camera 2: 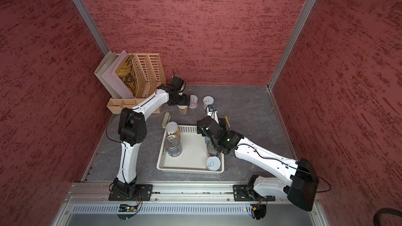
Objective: Put the canned food in the basket
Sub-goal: Pick up the canned food from the center of the board.
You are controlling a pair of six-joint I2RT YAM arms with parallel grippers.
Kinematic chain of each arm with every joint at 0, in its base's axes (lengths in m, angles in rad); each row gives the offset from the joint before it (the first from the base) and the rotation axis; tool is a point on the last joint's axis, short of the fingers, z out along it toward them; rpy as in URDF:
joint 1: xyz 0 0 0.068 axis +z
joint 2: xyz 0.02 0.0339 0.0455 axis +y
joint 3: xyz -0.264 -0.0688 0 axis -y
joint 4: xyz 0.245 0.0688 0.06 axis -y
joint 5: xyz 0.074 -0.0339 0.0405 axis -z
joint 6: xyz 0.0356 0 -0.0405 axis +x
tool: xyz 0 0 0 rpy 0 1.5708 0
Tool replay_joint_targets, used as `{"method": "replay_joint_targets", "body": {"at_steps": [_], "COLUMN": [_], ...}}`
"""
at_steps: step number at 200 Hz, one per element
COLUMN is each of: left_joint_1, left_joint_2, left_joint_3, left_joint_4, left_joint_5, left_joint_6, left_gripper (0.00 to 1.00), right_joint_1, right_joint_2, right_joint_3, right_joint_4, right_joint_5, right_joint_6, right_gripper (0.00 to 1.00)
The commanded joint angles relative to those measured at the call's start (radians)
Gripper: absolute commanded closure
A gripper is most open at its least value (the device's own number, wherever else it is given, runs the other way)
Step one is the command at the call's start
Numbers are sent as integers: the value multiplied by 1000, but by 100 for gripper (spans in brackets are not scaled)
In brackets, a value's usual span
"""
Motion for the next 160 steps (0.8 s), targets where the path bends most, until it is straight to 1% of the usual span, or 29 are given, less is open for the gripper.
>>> {"method": "replay_joint_targets", "body": {"at_steps": [1, 73, 87, 100, 139, 160], "left_joint_1": [1, 1, 1, 1, 1, 1], "left_joint_2": [40, 97, 105, 107, 100, 100], "left_joint_3": [17, 57, 63, 65, 72, 80], "left_joint_4": [-16, -46, -50, -50, -47, -50], "left_joint_5": [-21, -32, -39, -45, -49, -50], "left_joint_6": [26, 40, 38, 36, 29, 29], "left_gripper": [2, 4, 6, 10, 12, 18], "right_joint_1": [-3, -4, -4, -3, -3, -4], "right_joint_2": [4, 9, 11, 13, 25, 32], "right_joint_3": [46, 51, 51, 52, 55, 58], "right_joint_4": [-17, -18, -19, -19, -20, -19], "right_joint_5": [-7, -8, -8, -8, -13, -17], "right_joint_6": [10, 9, 8, 9, 9, 8], "right_gripper": [2, 2, 2, 2, 2, 2]}}
